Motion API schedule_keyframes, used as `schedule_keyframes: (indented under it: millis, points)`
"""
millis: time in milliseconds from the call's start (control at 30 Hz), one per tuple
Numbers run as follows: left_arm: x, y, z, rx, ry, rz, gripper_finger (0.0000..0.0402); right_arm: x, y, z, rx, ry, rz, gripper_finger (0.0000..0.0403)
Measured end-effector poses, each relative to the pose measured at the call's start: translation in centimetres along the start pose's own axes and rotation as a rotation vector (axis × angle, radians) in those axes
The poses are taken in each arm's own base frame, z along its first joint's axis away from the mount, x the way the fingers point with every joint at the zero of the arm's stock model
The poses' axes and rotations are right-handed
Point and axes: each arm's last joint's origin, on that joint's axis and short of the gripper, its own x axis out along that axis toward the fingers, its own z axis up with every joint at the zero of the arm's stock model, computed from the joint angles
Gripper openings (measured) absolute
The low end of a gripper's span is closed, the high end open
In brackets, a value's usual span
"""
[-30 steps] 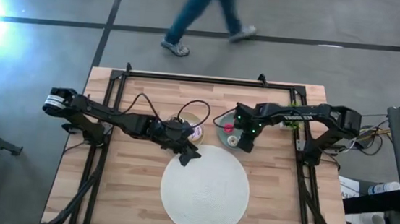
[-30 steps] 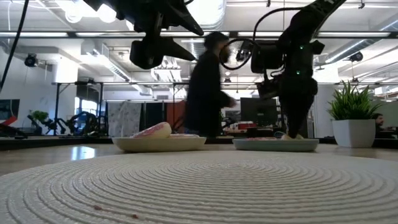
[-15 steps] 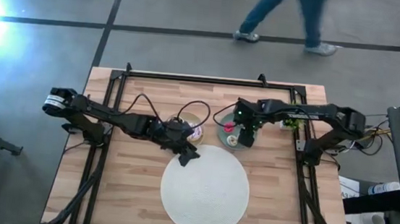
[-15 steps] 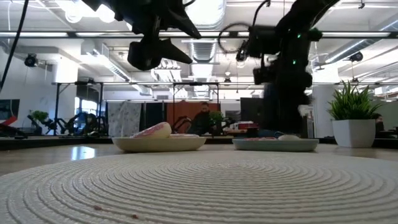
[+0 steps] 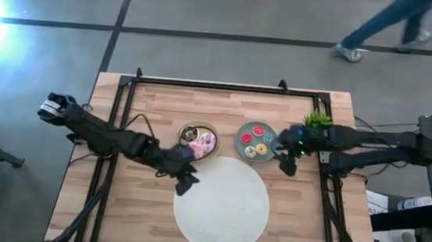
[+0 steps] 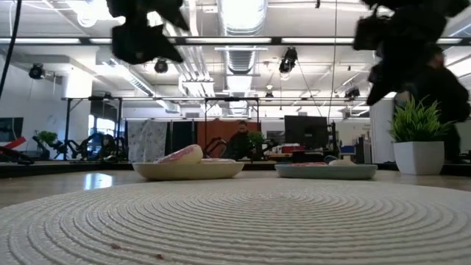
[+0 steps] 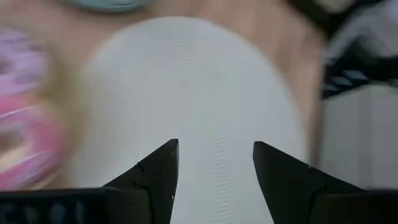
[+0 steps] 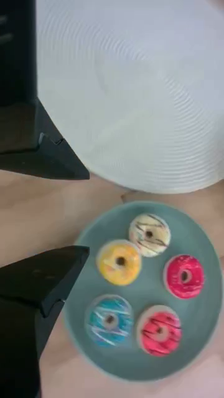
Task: Pick & Place donuts
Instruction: Return to Home Position
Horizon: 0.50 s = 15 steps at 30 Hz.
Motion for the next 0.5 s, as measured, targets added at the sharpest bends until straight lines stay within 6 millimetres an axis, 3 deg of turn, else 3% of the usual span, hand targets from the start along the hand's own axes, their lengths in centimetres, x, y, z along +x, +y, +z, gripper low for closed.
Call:
schedule_keyframes:
  millis: [100,200,333,500]
  points:
    - [-1.1,0.8,-0.7,-0.045,0.017,0.134,0.0181,-1.1,0.3,-1.9,0.071,-0.049,0.034,0.0173]
    - [-2.2,1.4,-1.3,-0.206,0.042,0.198,0.0181,-2.8,0.5,-2.7,0.215,-0.117,0.126,0.0173]
    - [-3.5,0.0,-0.7,-0.111,-0.05,0.08,0.0181,-5.0,0.5,-3.0,0.341,-0.266,0.231,0.0173]
    - [-5.3,-0.4,0.4,0.03,-0.143,-0.01,0.0181,-7.7,0.9,-3.4,0.208,-0.427,0.363,0.0173]
